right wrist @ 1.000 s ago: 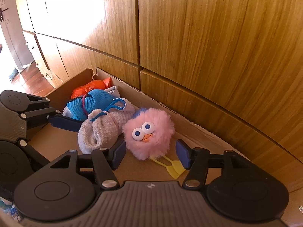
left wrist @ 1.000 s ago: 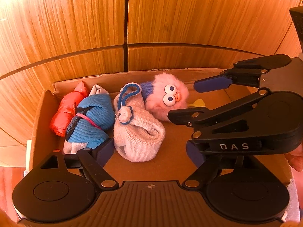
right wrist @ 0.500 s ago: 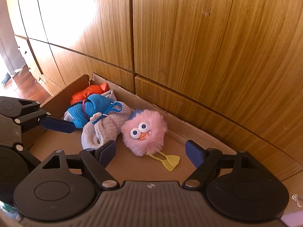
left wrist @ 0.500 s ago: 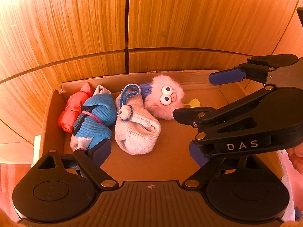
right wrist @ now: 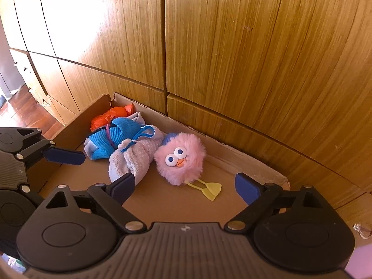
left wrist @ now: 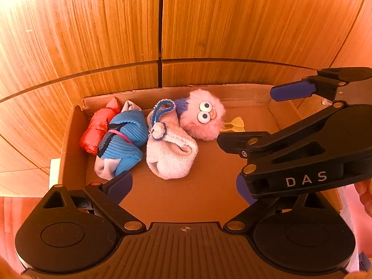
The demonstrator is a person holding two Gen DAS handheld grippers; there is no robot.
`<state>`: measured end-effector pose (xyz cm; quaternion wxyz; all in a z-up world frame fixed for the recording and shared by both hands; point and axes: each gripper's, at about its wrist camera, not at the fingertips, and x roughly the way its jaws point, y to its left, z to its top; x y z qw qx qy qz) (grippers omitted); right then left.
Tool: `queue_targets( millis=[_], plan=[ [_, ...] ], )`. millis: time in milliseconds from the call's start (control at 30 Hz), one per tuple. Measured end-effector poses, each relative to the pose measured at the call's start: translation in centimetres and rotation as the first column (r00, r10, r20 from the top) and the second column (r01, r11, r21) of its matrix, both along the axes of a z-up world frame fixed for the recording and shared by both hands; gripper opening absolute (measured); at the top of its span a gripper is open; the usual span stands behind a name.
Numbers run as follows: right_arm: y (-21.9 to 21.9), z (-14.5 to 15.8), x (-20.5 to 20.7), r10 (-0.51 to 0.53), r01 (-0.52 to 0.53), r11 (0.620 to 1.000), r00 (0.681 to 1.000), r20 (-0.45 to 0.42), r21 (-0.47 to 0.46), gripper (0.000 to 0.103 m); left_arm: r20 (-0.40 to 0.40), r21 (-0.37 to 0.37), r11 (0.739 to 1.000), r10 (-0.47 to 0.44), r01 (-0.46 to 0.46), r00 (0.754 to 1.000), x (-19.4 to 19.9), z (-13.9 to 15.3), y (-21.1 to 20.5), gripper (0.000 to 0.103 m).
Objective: Organize objects
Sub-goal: 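Carry both items into the box beside the blue sock ball and release, then grasp the white patterned sock with the left gripper while the right grasps the grey-blue sock ball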
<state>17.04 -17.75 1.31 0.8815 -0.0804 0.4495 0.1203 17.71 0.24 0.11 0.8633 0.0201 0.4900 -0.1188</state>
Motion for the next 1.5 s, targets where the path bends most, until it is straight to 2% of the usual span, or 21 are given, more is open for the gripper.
queue_targets(
  millis=[167, 333, 433, 533, 667, 800, 867, 933, 1100, 1200, 1267, 1400, 1500],
  plan=[
    [-0.1, 0.7, -0.8, -0.032, 0.032, 0.999, 0.999, -0.004, 0.024, 0.095, 0.01, -0.021, 1.0, 0.003, -0.003, 1.0, -1.1, 1.1, 0.5, 0.099],
    [-0.2, 3.1, -4.4, -0.069, 0.065, 0.994, 0.997, 0.035, 0.088, 0.097, 0.083, -0.032, 1.0, 0.002, 0.0, 0.997, -4.4, 3.8, 2.4, 0.103],
    [-0.3, 5.1, -8.5, -0.067, 0.053, 0.989, 0.993, 0.096, 0.14, 0.102, 0.165, 0.004, 1.0, 0.005, -0.006, 0.986, -7.4, 5.3, 3.9, 0.103],
    [-0.2, 6.2, -13.1, -0.09, 0.06, 0.983, 0.981, 0.173, 0.174, 0.102, 0.205, -0.022, 0.999, 0.033, -0.029, 0.978, -10.5, 5.9, 5.6, 0.103],
    [-0.8, 5.5, -20.7, -0.147, 0.088, 0.969, 0.956, 0.254, 0.229, 0.102, 0.276, -0.011, 0.999, 0.045, -0.044, 0.96, -15.9, 5.8, 6.9, 0.103],
    [-0.7, 3.6, -27.6, -0.198, 0.134, 0.97, 0.92, 0.337, 0.204, 0.102, 0.362, 0.007, 1.0, 0.015, -0.019, 0.932, -22.5, 4.1, 7.2, 0.103],
    [-0.4, 1.3, -29.8, -0.202, 0.138, 0.968, 0.924, 0.323, 0.209, 0.101, 0.364, 0.024, 1.0, -0.008, -0.001, 0.931, -24.6, 2.5, 6.9, 0.102],
    [-0.2, -0.6, -31.0, -0.216, 0.155, 0.966, 0.923, 0.318, 0.208, 0.099, 0.356, 0.031, 0.999, -0.028, 0.018, 0.934, -26.3, 1.1, 6.7, 0.096],
    [0.0, -3.5, -32.6, -0.245, 0.191, 0.965, 0.905, 0.348, 0.182, 0.087, 0.348, 0.066, 0.995, -0.094, 0.076, 0.933, -28.9, -1.0, 5.2, 0.09],
    [0.0, -4.4, -32.9, -0.23, 0.174, 0.967, 0.908, 0.351, 0.184, 0.084, 0.34, 0.047, 0.992, -0.123, 0.114, 0.932, -29.1, -1.8, 4.6, 0.09],
    [0.1, -4.8, -32.9, -0.225, 0.168, 0.968, 0.907, 0.357, 0.185, 0.083, 0.301, 0.042, 0.994, -0.112, 0.104, 0.947, -28.8, -3.1, 4.4, 0.09],
    [0.2, -6.0, -32.1, -0.212, 0.156, 0.971, 0.909, 0.358, 0.179, 0.081, 0.212, -0.044, 0.994, -0.09, 0.101, 0.973, -27.3, -4.8, 4.6, 0.088],
    [0.4, -7.1, -31.8, -0.198, 0.147, 0.975, 0.916, 0.348, 0.169, 0.067, 0.186, -0.06, 0.993, -0.091, 0.104, 0.978, -26.6, -5.5, 4.0, 0.085]
  ],
)
